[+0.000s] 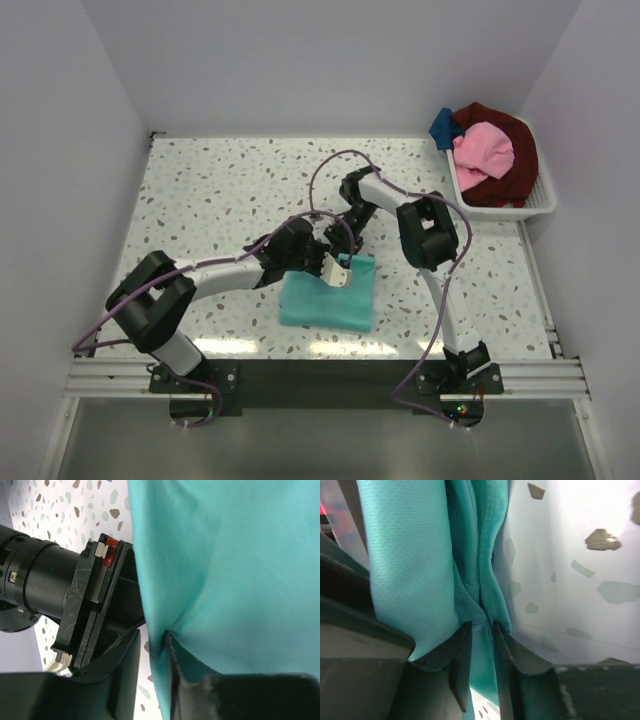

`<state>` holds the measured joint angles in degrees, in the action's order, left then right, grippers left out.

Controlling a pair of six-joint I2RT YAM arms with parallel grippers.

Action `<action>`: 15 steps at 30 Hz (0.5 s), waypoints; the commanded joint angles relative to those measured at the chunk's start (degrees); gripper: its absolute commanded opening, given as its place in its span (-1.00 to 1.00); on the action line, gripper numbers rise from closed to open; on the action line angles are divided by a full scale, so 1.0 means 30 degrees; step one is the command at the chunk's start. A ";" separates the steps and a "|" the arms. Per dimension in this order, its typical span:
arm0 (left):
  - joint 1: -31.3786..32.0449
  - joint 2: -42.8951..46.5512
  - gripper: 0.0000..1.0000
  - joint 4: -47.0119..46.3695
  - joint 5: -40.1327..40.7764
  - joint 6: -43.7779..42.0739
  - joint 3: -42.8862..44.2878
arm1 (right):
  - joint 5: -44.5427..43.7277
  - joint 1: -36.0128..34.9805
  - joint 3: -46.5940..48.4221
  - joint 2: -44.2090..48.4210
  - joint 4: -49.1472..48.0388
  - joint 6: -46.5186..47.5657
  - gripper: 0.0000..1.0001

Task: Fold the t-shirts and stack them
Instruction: Fold the tshirt

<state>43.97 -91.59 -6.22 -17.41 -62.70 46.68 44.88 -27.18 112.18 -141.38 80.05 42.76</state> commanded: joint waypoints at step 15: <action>-0.0939 0.6507 -0.06 0.6228 -0.2892 0.4898 0.1021 | -0.5409 0.0534 0.3270 0.3737 -0.0522 0.0130 0.21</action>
<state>43.44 -72.73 3.57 -20.93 -54.96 47.64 32.05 -25.96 118.65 -136.53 78.37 42.35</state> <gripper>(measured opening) 0.462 0.578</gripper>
